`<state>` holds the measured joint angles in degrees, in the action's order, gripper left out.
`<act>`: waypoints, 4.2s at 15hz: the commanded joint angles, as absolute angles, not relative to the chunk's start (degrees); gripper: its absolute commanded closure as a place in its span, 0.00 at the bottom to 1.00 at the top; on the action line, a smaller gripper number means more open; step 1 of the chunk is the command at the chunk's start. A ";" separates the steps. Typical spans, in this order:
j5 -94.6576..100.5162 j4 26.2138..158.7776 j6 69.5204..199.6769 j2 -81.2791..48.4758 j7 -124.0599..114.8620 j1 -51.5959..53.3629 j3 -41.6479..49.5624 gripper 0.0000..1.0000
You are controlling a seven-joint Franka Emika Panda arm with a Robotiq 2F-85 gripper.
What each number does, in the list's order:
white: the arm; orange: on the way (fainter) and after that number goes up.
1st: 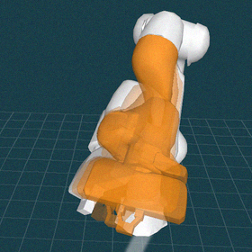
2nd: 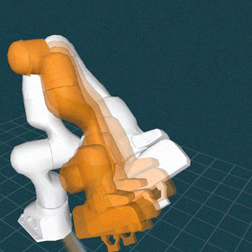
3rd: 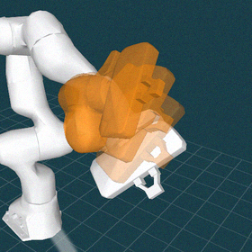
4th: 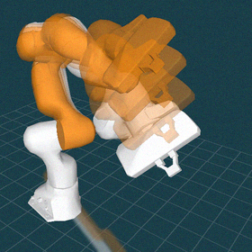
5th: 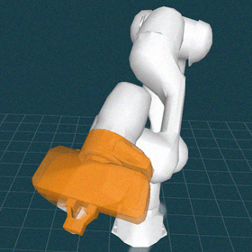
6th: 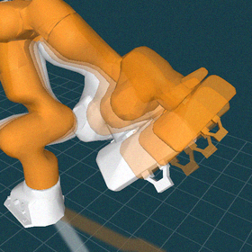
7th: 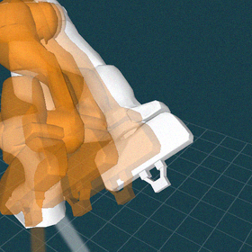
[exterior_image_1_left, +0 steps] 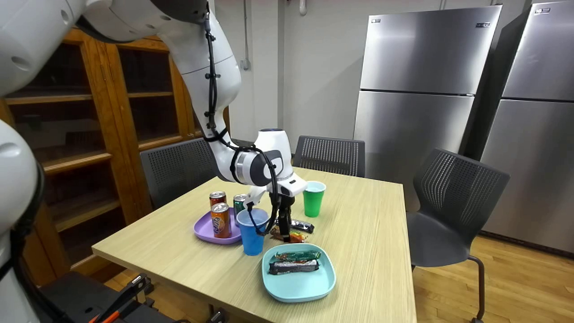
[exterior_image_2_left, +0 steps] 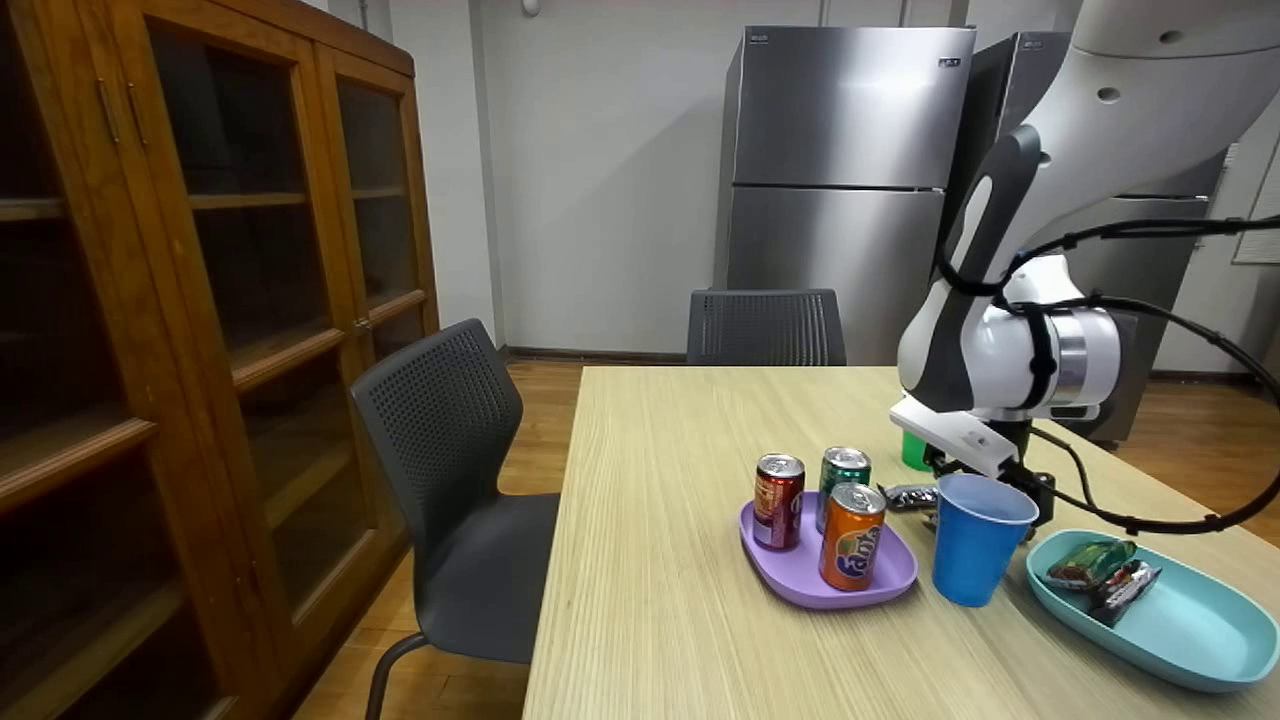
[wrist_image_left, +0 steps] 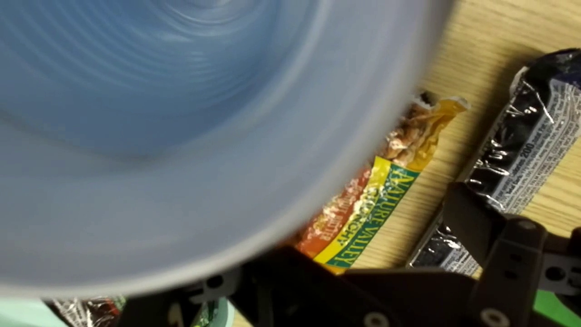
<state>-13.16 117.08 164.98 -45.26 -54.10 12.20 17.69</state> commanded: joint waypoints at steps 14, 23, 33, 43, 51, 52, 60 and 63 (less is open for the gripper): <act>-13.68 112.34 160.79 -47.23 -54.30 7.70 13.91 0.34; -13.68 115.61 162.57 -42.84 -52.89 6.95 13.12 0.83; -12.35 130.03 168.21 -30.41 -49.25 7.03 14.80 0.83; -13.19 146.72 180.57 -23.43 -40.85 8.14 20.52 0.83; -14.33 149.99 182.84 -25.12 -33.60 11.48 26.18 0.83; -14.57 149.66 182.82 -25.98 -33.32 12.25 26.79 0.83; -16.47 146.80 181.56 -32.11 -33.59 15.80 28.00 0.83; -17.21 145.66 181.28 -33.63 -33.74 16.45 28.33 0.83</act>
